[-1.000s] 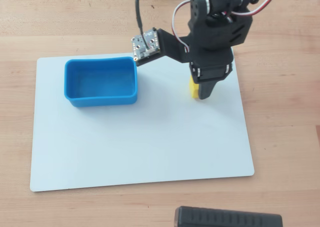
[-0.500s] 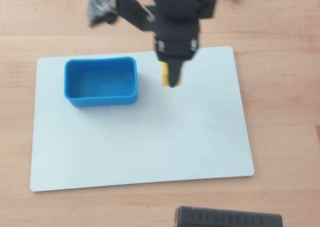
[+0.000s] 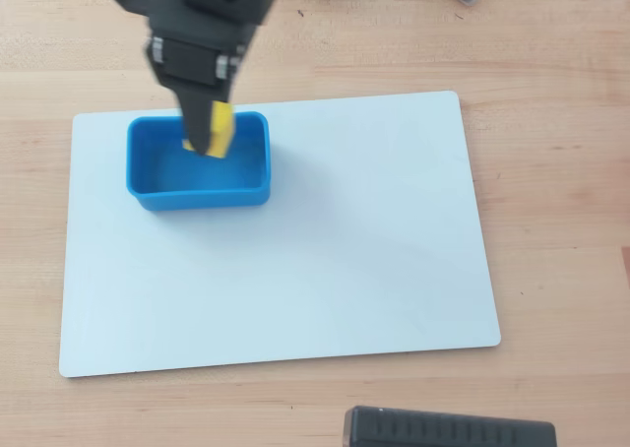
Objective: Pick up yellow cube and drop it in the blue rectangular bin
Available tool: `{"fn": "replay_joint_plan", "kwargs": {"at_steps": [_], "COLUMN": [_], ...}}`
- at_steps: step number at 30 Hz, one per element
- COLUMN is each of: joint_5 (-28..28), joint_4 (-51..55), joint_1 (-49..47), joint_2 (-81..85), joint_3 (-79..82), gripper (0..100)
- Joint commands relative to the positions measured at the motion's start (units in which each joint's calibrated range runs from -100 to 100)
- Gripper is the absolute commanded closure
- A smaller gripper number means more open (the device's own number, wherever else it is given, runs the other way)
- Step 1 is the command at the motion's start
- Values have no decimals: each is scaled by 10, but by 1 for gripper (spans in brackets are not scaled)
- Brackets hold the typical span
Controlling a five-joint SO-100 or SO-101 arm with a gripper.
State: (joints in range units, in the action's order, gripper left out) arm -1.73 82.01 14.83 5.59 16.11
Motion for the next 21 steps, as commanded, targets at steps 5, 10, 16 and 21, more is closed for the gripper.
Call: {"fn": "replay_joint_plan", "kwargs": {"at_steps": [5, 10, 16, 21], "joint_5": [8, 8, 8, 6], "joint_4": [-71, -95, -110, -110], "joint_1": [47, 46, 35, 34], "joint_2": [52, 49, 41, 44], "joint_3": [41, 68, 88, 89], "gripper": [96, 96, 89, 81]}}
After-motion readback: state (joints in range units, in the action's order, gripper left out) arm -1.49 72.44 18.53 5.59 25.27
